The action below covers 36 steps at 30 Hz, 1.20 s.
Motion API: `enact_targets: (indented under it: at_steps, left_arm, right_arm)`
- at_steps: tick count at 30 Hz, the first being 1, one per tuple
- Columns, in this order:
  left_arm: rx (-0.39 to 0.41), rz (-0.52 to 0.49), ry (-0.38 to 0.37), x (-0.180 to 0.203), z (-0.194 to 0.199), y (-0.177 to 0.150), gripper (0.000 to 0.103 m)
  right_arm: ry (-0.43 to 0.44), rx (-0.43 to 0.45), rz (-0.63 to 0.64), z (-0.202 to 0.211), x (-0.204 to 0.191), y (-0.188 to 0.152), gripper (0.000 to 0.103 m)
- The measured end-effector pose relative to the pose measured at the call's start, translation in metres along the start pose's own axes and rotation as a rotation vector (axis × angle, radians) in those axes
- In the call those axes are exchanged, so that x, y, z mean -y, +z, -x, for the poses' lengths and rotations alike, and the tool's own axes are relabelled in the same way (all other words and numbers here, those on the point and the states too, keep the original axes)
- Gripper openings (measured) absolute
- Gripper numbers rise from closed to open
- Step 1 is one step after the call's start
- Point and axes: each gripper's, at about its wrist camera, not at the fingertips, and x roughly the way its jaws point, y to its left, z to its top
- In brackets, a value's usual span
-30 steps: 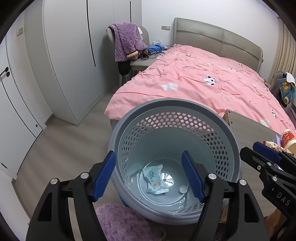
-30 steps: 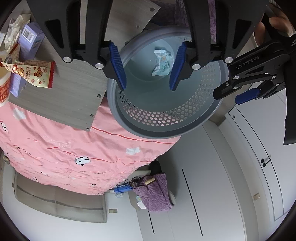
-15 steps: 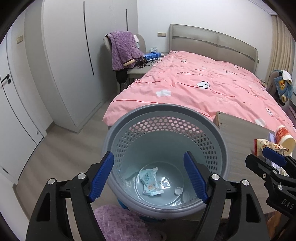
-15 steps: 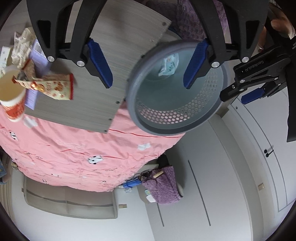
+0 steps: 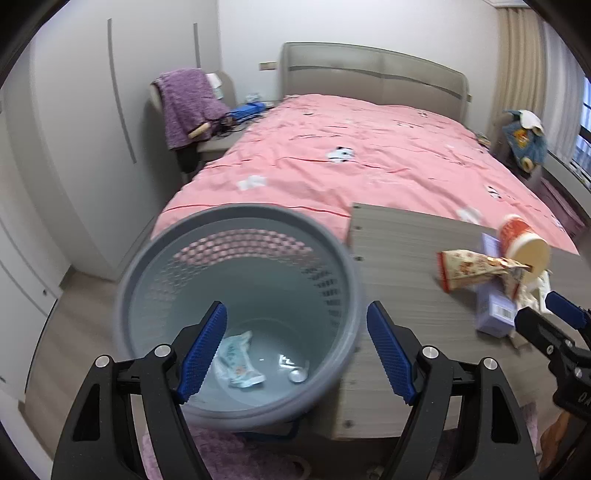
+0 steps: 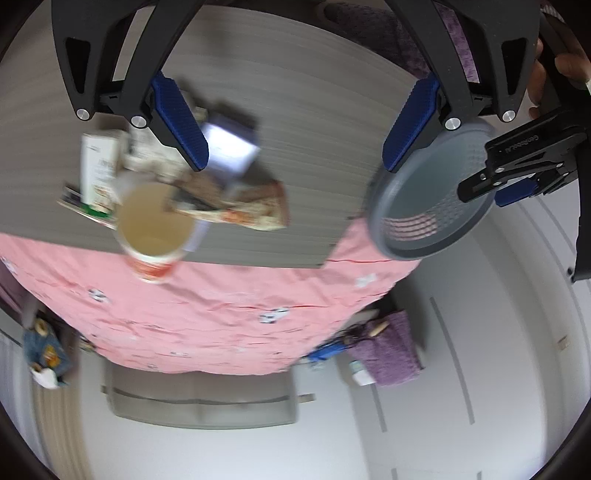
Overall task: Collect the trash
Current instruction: 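Move both open tools from the basket back over the table, then close the right tool on the green-and-white box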
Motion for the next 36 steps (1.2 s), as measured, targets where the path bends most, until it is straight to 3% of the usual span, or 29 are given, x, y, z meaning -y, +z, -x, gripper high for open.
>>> enact_targets:
  at_steps: [12,25,34,36]
  left_arm:
    - [-0.029,-0.088,-0.093,0.068,-0.011,0.002,0.075]
    - [-0.059,-0.118,-0.089,0.095,-0.022,0.005,0.075]
    - [-0.070,-0.135,-0.085,0.102,-0.025,0.007,0.075]
    - [-0.071,-0.137,-0.087,0.103,-0.025,0.007,0.075]
  right_arm:
    - [-0.155,-0.012,-0.106,0.015,0.087,-0.014,0.094]
    - [-0.235,-0.068,-0.134,-0.019,0.138,-0.008,0.092]
    - [-0.197,-0.131,-0.131,-0.044,0.143,-0.008,0.074]
    - [-0.186,-0.144,-0.137,-0.047,0.143,-0.009,0.059]
